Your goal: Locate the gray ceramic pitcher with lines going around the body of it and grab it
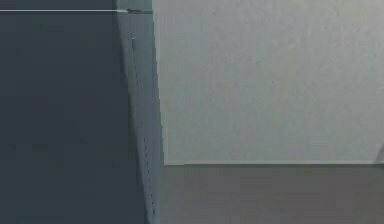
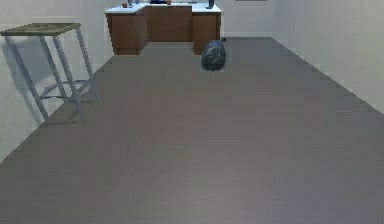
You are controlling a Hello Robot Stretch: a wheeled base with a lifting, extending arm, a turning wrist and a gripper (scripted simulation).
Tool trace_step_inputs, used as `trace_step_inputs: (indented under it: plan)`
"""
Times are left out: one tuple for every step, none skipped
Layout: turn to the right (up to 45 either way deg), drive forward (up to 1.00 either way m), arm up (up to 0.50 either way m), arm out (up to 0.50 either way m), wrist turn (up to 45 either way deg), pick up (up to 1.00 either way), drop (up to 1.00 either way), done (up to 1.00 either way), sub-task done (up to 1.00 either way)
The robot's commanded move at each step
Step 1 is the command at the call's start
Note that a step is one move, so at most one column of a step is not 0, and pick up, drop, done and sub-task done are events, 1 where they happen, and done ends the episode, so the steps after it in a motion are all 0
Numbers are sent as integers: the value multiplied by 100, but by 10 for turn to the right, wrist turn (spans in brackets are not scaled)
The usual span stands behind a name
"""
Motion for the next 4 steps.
trace_step_inputs:
  plan:
    - [-330, 0, 0, 0, 0, 0, 0, 0, 0]
    - [0, 50, 0, 0, 0, 0, 0, 0, 0]
    - [-450, 0, 0, 0, 0, 0, 0, 0, 0]
    - [-390, 0, 0, 0, 0, 0, 0, 0, 0]
